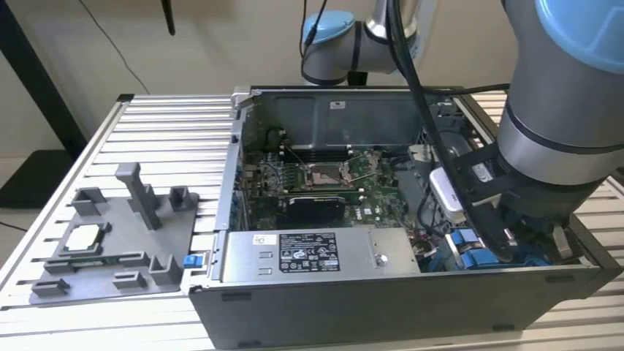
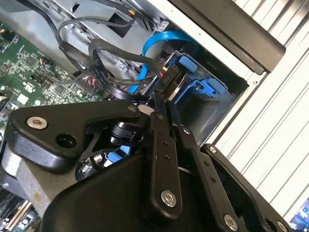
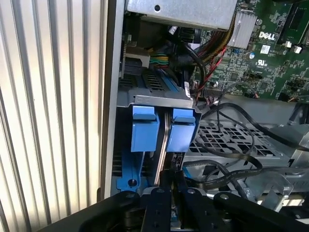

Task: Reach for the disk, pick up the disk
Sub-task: 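Pick up the disk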

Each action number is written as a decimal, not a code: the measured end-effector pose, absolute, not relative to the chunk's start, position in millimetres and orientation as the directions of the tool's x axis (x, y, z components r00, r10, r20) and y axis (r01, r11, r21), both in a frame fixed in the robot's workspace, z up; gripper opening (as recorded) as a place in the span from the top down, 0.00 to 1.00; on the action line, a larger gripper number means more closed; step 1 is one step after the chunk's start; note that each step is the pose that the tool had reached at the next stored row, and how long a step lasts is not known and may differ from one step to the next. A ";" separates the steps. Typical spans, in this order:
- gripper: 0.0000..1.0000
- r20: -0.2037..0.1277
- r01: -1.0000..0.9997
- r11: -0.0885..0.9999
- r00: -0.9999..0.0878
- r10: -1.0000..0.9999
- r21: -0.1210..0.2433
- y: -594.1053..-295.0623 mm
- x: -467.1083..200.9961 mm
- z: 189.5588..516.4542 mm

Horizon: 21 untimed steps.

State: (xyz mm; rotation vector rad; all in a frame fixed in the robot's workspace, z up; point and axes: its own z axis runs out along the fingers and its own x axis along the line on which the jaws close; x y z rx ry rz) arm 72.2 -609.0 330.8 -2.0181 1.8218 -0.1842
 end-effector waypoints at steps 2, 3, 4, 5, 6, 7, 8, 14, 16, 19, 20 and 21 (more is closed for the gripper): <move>1.00 -0.172 -0.921 -0.060 0.135 -0.976 -0.386 -608.9 71.6 335.3; 1.00 -0.171 -0.920 -0.060 0.135 -0.976 -0.386 -608.9 71.3 338.2; 1.00 -0.167 -0.920 -0.062 0.135 -0.977 -0.386 -608.7 70.7 339.5; 1.00 -0.157 -0.920 -0.065 0.136 -0.978 -0.386 -608.6 69.9 339.5; 1.00 -0.139 -0.919 -0.072 0.136 -0.981 -0.387 -608.5 69.1 339.6; 1.00 -0.121 -0.919 -0.079 0.136 -0.983 -0.387 -608.3 68.4 339.6; 1.00 -0.102 -0.917 -0.087 0.136 -0.985 -0.388 -607.9 67.6 339.6; 1.00 -0.047 -0.915 -0.108 0.137 -0.989 -0.389 -594.8 62.0 339.7; 1.00 -0.046 -0.914 -0.108 0.137 -0.989 -0.390 -588.4 61.9 339.6; 1.00 -0.046 -0.913 -0.108 0.137 -0.989 -0.392 -587.8 61.6 345.7; 1.00 -0.046 -0.913 -0.108 0.137 -0.989 -0.392 -587.7 61.6 350.4; 1.00 -0.046 -0.913 -0.108 0.137 -0.989 -0.392 -587.8 61.5 354.7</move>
